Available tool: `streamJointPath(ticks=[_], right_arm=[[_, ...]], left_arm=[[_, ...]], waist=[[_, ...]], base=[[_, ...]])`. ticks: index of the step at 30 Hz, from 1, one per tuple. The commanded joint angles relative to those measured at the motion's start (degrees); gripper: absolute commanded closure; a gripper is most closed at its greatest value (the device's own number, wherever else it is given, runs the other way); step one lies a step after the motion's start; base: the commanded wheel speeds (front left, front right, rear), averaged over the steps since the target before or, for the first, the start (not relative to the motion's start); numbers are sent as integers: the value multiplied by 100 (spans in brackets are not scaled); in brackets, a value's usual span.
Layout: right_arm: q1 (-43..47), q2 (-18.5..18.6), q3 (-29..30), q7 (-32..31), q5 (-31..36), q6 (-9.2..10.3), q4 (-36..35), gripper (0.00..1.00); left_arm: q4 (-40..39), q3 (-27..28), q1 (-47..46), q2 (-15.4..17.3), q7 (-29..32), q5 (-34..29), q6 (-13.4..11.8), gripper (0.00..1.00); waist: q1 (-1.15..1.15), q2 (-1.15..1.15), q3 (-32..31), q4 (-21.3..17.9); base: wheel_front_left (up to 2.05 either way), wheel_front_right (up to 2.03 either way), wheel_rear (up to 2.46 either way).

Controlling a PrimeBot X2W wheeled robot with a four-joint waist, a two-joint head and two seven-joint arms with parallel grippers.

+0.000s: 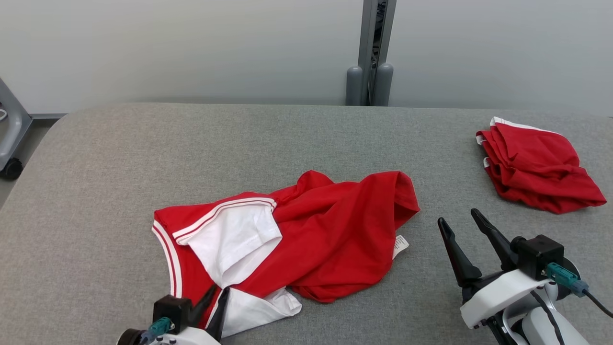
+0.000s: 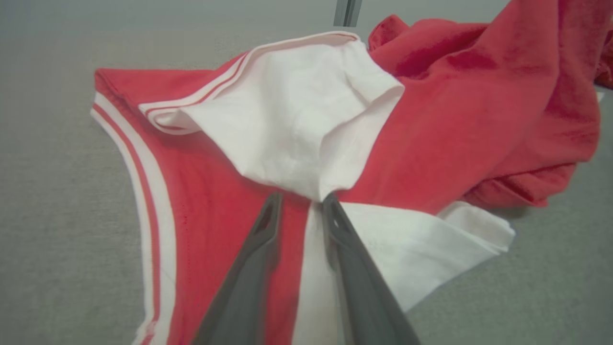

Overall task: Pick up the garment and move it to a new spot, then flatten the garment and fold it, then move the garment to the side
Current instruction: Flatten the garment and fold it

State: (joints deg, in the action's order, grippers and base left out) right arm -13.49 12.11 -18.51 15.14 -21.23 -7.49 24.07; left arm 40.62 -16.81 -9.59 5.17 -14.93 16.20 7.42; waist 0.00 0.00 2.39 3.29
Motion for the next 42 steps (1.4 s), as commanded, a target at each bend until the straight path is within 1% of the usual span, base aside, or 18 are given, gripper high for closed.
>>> streamJointPath(ticks=[1, 2, 3, 5, 6, 8, 9, 10, 11, 12, 14, 15, 16, 24, 32, 36, 37, 42], right_arm=[[34, 13, 17, 4, 8, 0, 3, 0], [36, 12, 11, 4, 6, 0, 9, 0], [37, 12, 6, 4, -1, 0, 12, 0], [39, 22, 11, 4, -13, -1, 20, 0], [41, 24, 16, 4, -17, -1, 21, 0], [52, 28, 18, 4, -21, 0, 24, 0], [57, 24, 20, 4, -19, 0, 18, 0], [59, 21, 20, 4, -17, 0, 13, 0], [59, 20, 20, 4, -16, 0, 10, 0], [59, 22, 20, 4, -19, 0, 8, 0], [63, 25, 22, 4, -23, 0, 2, 0], [66, 29, 22, 4, -24, -1, 0, 0], [71, 30, 23, 4, -23, 0, -3, 0], [128, -2, 53, 4, 8, 0, -16, 0], [191, -44, 82, 4, 32, -1, -33, 0], [181, -76, 41, 4, 31, 0, -17, 0], [173, -79, 32, 4, 30, 0, -14, 0], [149, -48, 25, 4, -9, 0, -17, 0]], left_arm=[[78, -78, 24, 28, -29, 73, 8, 72], [131, -159, 28, 35, -12, 110, 8, 76], [147, -200, 6, 62, -14, 154, 8, 66], [176, -250, -41, 103, -19, 242, 7, 52], [198, -289, -56, 103, -19, 284, 7, 56], [225, -349, -94, 117, -22, 329, 7, 54], [248, -391, -100, 119, -23, 364, 7, 47], [263, -426, -103, 123, -23, 397, 7, 31], [281, -466, -104, 117, -24, 442, 7, 31], [312, -524, -109, 122, -18, 462, 7, 49], [337, -596, -143, 130, -17, 559, 7, 59], [358, -646, -154, 140, -18, 592, 7, 83], [356, -694, -160, 148, -19, 632, 7, 100], [-66, -703, -200, 310, -29, 490, -41, 100], [-846, -459, -6, 624, -30, 344, -285, 100], [-954, -390, 76, 792, -30, 235, -348, 100], [-957, -420, 72, 838, -31, 150, -357, 100], [-902, -452, 278, 814, -26, 246, -273, 100]], waist=[[0, 0, -13, 1], [0, 0, -21, 1], [0, 0, -28, 2], [0, 0, -41, 5], [0, 0, -47, 5], [0, 0, -56, 3], [0, 0, -60, 2], [0, 0, -62, 0], [0, 0, -65, -1], [0, 0, -67, -1], [0, 0, -69, 4], [0, 0, -70, 7], [0, 0, -71, 11], [0, 0, -121, 119], [0, 0, -185, 273], [0, 0, -205, 304], [0, 0, -203, 299], [0, 0, -174, 260]], base=[[0, 0, 0], [0, 0, 0], [0, 0, 0], [0, 0, 0], [0, 0, 0], [0, 0, 0], [0, 0, 0], [0, 0, 0], [0, 0, 0], [0, 0, 0], [0, 0, 0], [0, 0, 0], [0, 0, 0], [0, 0, 0], [0, 0, 0], [0, 0, 0], [0, 0, 0], [0, 0, 0]])
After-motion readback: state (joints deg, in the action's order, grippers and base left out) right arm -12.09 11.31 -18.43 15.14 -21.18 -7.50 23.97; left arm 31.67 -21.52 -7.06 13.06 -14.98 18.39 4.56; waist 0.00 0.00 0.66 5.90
